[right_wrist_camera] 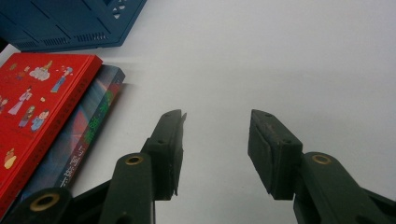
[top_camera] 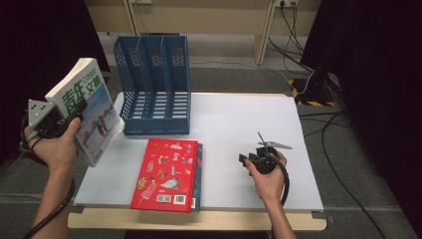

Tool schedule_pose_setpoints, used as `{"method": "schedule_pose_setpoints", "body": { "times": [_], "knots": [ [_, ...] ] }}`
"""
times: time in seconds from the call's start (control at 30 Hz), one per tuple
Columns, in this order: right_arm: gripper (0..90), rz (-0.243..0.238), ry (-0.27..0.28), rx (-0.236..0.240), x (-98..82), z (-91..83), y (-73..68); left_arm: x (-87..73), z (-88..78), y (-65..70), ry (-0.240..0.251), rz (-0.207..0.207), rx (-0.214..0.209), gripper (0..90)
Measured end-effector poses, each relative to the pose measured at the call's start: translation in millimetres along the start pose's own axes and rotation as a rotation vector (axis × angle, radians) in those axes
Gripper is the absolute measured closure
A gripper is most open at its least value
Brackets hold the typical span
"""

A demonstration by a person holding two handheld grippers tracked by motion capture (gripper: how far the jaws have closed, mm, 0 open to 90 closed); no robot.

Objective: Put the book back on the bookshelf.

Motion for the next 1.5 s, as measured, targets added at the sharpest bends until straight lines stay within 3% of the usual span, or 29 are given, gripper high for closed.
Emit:
{"method": "schedule_pose_setpoints", "body": {
  "times": [1.5],
  "knots": [
    [55.6, 0.001, 0.002, -0.004, -0.3, 0.1, 1.6, 27.9, 15.4, 11.4, -0.004, 0.000, -0.026, 73.6]
  ]
}}
Point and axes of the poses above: each handheld gripper's, and its own axes: z roughly forward along the jaws, x roughly out of its top, y roughly to its right, the point moved 6 cm from there along z, roughly forward along the jaws, and after that the axes turned 12 degrees about -z, right-handed, at the moved point
